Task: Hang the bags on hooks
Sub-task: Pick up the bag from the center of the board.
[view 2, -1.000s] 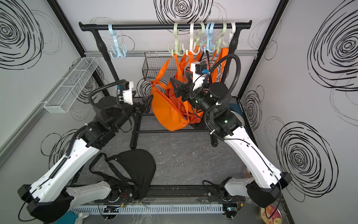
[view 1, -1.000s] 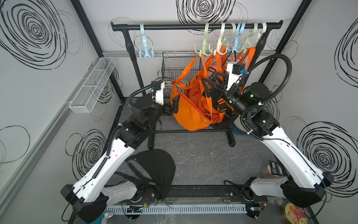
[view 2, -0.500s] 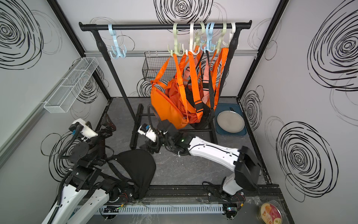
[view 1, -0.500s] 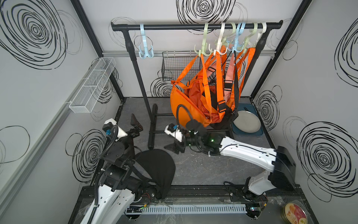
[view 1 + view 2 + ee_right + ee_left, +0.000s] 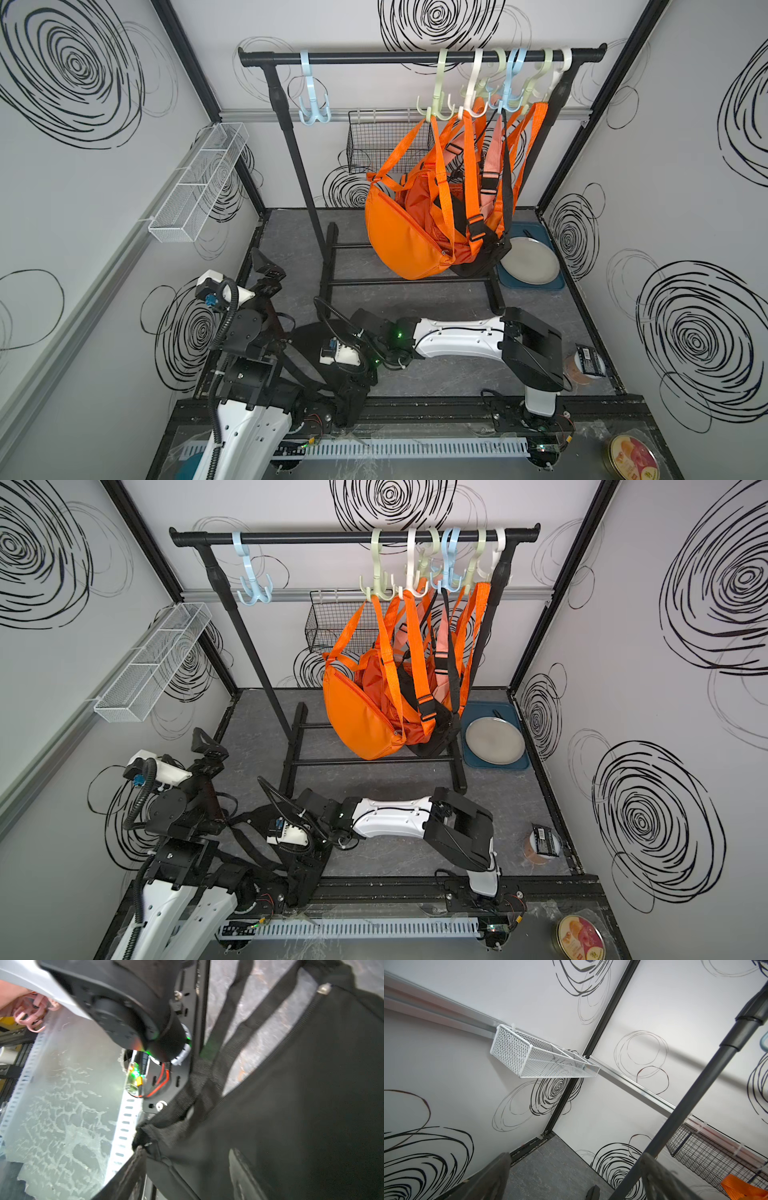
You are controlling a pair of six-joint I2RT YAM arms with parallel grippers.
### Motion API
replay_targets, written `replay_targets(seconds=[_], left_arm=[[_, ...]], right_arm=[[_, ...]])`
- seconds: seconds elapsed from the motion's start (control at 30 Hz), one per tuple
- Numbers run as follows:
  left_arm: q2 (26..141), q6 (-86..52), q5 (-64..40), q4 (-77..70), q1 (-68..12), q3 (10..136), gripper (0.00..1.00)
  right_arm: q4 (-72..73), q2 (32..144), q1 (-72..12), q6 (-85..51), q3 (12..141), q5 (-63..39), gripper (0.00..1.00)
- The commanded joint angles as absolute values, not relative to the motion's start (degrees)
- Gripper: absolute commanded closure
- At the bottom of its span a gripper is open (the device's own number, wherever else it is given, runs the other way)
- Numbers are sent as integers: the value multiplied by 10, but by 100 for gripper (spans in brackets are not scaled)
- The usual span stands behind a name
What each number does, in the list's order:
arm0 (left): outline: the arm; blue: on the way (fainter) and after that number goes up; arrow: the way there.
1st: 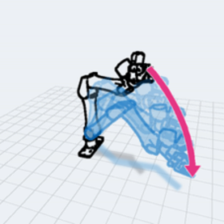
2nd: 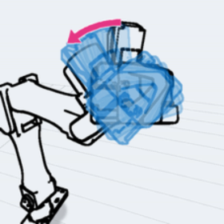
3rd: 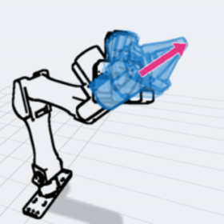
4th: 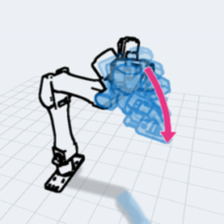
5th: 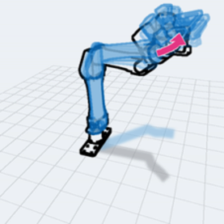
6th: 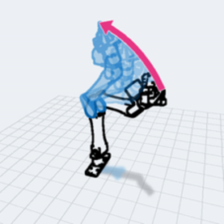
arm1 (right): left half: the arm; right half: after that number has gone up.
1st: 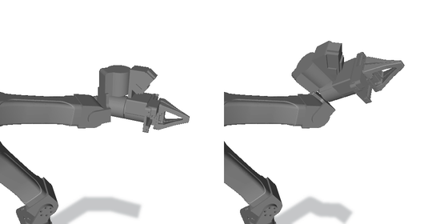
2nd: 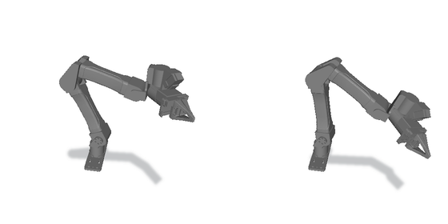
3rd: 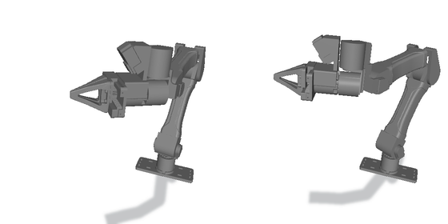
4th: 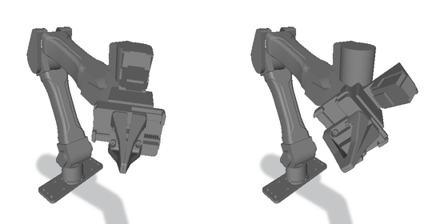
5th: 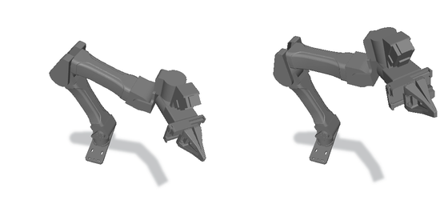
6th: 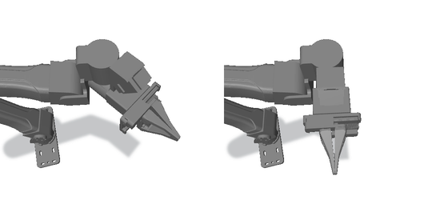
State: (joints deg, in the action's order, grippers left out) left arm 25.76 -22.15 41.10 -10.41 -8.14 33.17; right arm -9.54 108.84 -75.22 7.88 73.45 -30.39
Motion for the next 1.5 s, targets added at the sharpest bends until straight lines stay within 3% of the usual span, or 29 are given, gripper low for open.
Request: replay_targets(seconds=[0.0,0.4,0.6,0.67,0.83,1.0,1.27,1.47], left_arm=[[257,-235,408,-120,-77,330,1],[254,-231,409,-120,-76,329,1],[257,-228,407,-122,-76,329,1],[257,-229,403,-122,-76,329,1],[259,-228,401,-124,-77,329,1],[265,-220,391,-127,-79,329,1],[278,-144,314,-145,-116,345,1],[270,-19,205,-163,-205,370,1]], right_arm=[[-87,1110,-777,76,762,-315,32],[-170,1207,-802,34,845,-241,35],[-173,1200,-801,28,830,-180,43],[-187,1205,-797,30,833,-166,50],[-203,1210,-793,31,844,-150,83],[-190,1138,-773,39,824,-106,100],[-125,965,-704,50,793,-35,100],[-29,872,-662,71,757,-16,100]])
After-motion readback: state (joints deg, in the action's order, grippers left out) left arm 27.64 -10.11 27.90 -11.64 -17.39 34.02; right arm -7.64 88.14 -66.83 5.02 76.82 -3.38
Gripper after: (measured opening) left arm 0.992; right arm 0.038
